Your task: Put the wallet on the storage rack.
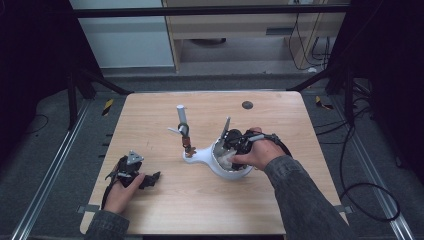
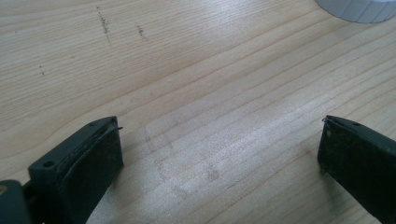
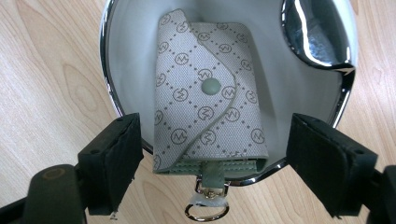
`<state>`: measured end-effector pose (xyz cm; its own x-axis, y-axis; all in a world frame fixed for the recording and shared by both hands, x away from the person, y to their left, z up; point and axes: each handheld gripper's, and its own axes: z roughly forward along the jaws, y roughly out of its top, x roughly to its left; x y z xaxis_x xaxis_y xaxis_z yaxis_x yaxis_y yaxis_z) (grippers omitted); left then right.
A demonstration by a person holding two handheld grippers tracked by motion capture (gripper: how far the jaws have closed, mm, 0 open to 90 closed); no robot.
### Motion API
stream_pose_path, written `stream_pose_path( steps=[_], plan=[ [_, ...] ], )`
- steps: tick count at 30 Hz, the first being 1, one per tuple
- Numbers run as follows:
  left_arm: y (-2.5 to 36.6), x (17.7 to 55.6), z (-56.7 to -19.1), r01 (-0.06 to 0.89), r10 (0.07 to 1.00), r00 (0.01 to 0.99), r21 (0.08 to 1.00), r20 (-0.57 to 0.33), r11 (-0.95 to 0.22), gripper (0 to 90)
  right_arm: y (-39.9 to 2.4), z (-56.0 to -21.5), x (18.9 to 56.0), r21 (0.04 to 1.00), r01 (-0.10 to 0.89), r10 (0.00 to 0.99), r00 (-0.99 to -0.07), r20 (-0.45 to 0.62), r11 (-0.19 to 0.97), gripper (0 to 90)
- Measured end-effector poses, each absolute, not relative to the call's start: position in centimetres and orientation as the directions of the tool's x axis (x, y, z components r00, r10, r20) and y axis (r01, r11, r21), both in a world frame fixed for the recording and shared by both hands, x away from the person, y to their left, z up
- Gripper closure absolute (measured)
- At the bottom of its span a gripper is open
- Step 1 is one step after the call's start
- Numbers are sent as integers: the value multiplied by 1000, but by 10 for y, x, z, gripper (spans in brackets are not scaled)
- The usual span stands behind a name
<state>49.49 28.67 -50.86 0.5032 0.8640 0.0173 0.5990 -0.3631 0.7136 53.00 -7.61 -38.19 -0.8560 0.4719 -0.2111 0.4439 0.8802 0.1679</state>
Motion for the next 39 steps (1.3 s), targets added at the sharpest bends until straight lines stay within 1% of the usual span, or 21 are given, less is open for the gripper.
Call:
stream_pose_path(
  steps=[16, 27, 39],
  plan=[
    [287, 495, -509, 600, 865, 502, 714, 16, -362, 0, -81, -375, 525, 195, 445, 481, -850, -215, 874, 142],
    [286, 495, -509, 600, 865, 502, 714, 15, -361, 0, -86, -370, 523, 225, 454, 498, -841, -210, 862, 94],
    [287, 495, -509, 600, 864, 503, 712, 17, -364, 0, -97, -367, 520, 294, 455, 521, -828, -208, 841, 60]
  ],
)
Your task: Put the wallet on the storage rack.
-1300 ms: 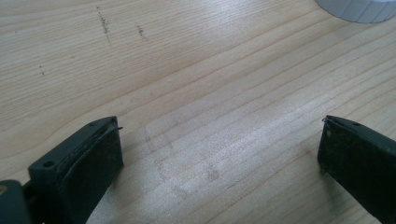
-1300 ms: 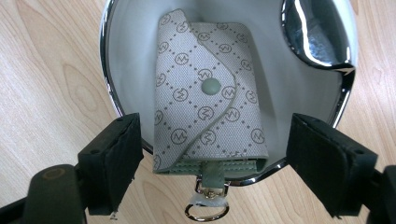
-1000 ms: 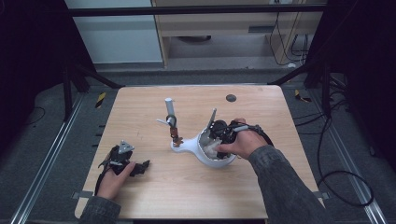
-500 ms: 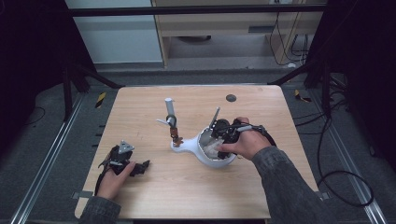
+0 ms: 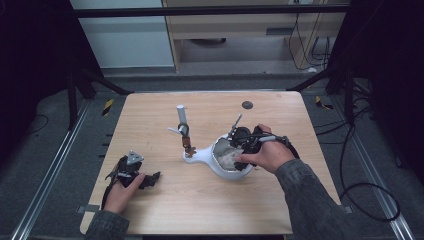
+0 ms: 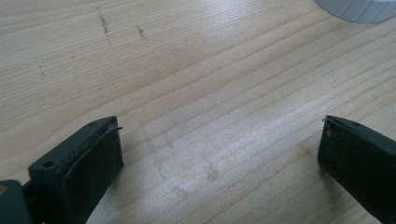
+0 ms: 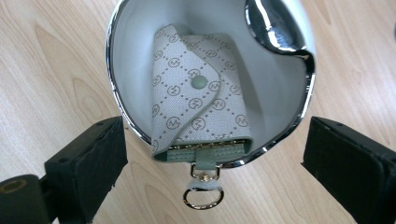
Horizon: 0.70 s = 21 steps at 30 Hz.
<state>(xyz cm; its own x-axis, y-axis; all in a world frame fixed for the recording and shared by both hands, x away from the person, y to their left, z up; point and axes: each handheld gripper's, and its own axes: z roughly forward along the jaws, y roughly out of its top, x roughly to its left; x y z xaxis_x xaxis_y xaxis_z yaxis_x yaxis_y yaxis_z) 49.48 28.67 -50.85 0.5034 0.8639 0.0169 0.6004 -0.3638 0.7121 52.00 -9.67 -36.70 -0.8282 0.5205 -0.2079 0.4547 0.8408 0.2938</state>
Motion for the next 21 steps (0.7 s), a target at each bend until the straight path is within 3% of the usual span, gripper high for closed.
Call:
stream_pose_path(
  steps=[21],
  plan=[
    [287, 495, -509, 601, 864, 504, 712, 17, -364, 0, -141, -354, 507, 485, 461, 618, -750, -235, 743, 67]
  ],
)
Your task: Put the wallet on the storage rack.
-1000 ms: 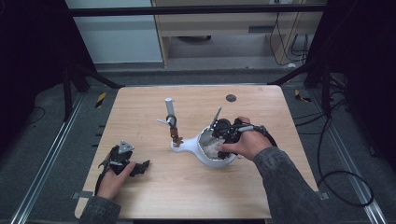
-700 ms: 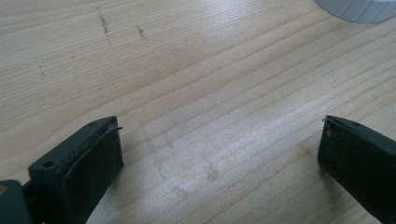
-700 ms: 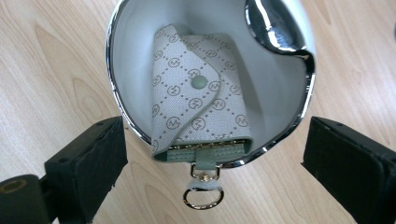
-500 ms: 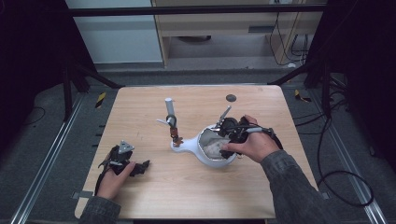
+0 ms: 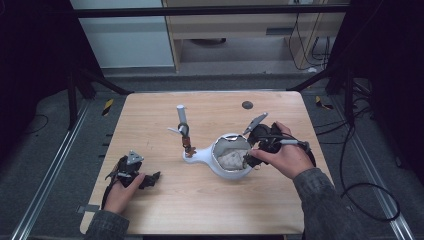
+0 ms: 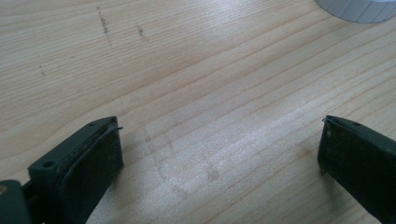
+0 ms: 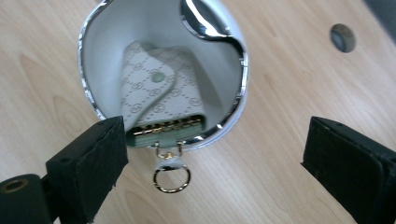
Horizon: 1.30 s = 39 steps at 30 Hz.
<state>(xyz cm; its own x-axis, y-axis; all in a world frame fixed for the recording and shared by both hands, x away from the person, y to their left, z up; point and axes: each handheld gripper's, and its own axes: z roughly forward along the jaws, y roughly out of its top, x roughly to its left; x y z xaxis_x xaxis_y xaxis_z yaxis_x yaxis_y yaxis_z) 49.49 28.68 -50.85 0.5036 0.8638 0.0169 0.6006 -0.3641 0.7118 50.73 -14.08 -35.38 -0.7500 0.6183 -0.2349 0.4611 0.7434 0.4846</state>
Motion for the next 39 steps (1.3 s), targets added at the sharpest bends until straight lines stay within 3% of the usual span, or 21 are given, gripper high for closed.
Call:
stream_pose_path(
  steps=[16, 39],
  plan=[
    [287, 495, -508, 600, 863, 505, 711, 19, -366, 0, -182, -354, 505, 645, 480, 749, -624, -226, 594, 91],
    [287, 495, -509, 600, 864, 503, 713, 17, -364, 0, -221, -396, 502, 679, 574, 833, -543, -103, 458, 48]
  ],
)
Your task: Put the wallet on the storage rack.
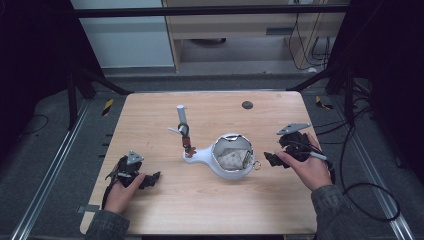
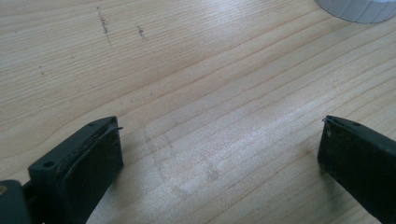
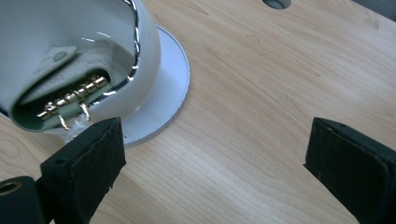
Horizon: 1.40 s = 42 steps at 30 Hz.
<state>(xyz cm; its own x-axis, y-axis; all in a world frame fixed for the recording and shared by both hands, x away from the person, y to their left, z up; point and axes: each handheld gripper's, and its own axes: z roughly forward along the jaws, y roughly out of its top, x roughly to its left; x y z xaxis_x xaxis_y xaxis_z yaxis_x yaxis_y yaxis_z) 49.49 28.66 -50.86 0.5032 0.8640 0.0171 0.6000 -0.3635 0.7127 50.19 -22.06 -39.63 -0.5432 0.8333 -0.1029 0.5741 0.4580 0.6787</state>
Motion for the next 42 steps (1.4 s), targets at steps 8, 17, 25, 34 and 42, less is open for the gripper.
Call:
stream_pose_path(
  steps=[8, 17, 25, 34, 42],
  plan=[
    [287, 495, -509, 600, 863, 504, 712, 18, -365, 0, -236, -420, 501, 695, 601, 867, -495, -66, 396, 49],
    [287, 495, -509, 600, 864, 504, 712, 17, -364, 0, -251, -452, 500, 693, 635, 889, -457, -20, 341, 49],
    [287, 495, -509, 600, 864, 504, 712, 17, -364, 0, -255, -474, 499, 685, 663, 900, -435, 22, 303, 49],
    [287, 495, -509, 600, 864, 504, 712, 18, -365, 0, -258, -494, 504, 674, 687, 922, -386, 22, 271, 51],
    [287, 495, -509, 600, 864, 504, 712, 17, -364, 0, -259, -506, 506, 687, 683, 936, -352, 14, 247, 48]
  ],
)
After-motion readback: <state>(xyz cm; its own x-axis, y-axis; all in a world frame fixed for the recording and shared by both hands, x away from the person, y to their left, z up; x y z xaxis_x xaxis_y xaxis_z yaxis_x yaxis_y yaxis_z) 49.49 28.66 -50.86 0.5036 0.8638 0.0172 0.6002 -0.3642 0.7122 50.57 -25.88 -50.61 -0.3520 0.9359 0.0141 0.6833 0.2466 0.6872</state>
